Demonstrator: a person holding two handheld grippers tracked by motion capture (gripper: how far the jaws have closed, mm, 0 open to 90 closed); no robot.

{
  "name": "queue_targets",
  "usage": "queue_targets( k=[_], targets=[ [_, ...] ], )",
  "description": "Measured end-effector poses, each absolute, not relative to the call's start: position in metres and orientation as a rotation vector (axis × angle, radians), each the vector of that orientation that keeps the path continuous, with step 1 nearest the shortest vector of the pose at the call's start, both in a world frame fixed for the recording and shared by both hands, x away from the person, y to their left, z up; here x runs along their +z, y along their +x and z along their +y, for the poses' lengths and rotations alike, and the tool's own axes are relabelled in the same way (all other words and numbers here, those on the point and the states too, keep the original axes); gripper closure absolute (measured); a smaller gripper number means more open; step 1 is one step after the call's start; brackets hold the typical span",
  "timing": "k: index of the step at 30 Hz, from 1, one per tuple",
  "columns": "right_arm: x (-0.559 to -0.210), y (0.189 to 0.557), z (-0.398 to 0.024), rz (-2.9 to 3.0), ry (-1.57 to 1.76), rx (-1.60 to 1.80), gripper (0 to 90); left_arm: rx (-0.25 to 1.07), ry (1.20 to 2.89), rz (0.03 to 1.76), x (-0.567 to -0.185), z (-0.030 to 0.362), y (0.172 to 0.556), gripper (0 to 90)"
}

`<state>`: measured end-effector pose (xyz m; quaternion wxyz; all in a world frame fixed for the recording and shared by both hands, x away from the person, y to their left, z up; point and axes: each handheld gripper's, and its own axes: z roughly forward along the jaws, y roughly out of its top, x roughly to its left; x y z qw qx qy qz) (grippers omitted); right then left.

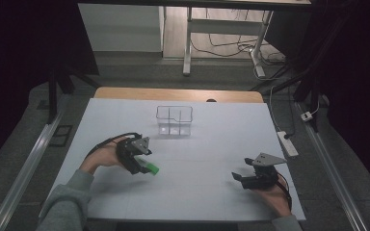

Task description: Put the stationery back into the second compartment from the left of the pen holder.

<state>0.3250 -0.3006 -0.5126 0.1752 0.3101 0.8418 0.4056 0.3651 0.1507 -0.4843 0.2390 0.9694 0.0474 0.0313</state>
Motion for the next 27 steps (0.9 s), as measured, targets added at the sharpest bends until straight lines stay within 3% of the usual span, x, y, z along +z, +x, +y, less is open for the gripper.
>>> queue_targets(
  k=[27],
  targets=[
    [-0.512, 0.323, -0.3, 2.39, 0.865, 1.162, 20.2, 0.063, 2.774, -0.095, -0.485, 0.133, 0.377, 31.8]
  ],
)
